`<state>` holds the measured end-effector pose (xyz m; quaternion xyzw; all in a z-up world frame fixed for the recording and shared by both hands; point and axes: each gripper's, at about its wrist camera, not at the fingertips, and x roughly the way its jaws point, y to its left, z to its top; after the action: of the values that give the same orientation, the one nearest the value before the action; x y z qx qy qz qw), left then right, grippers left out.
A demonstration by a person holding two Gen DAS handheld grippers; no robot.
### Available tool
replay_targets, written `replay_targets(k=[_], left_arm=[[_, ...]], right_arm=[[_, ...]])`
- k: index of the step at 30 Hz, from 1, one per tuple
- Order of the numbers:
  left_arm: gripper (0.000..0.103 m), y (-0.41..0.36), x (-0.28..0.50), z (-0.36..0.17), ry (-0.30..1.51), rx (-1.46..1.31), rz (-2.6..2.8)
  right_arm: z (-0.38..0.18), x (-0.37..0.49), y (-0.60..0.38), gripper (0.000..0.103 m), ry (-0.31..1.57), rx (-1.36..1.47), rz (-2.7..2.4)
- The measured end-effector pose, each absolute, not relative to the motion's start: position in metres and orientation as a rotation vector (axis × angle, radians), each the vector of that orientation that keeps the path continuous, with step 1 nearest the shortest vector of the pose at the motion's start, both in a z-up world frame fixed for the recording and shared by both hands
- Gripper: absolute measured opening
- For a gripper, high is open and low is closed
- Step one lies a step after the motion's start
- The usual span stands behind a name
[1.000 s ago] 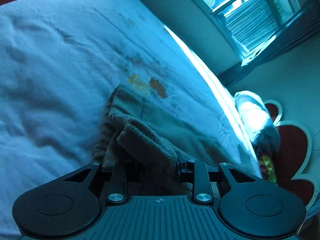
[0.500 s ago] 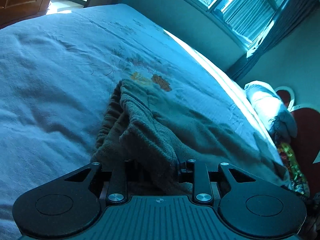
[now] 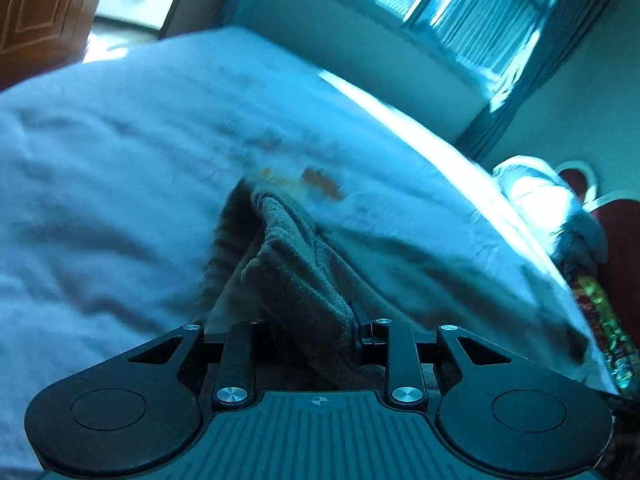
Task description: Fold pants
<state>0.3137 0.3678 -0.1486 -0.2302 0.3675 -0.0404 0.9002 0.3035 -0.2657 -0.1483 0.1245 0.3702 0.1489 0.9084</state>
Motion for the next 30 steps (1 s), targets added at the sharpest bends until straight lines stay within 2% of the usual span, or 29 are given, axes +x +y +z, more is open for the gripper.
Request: replay_targets(k=[8,30], left_arm=[[0.029,0.362,0.296,-0.144,0.696,-0.452,-0.071],[0.029,0.357,0.299,-0.142,0.704,-0.434,-0.053]], right_arm=[[-0.152,0.304,-0.266,0.002,0.759,0.247,0.307],[-0.152,0.303,-0.268,0.002,0.766,0.248,0.309]])
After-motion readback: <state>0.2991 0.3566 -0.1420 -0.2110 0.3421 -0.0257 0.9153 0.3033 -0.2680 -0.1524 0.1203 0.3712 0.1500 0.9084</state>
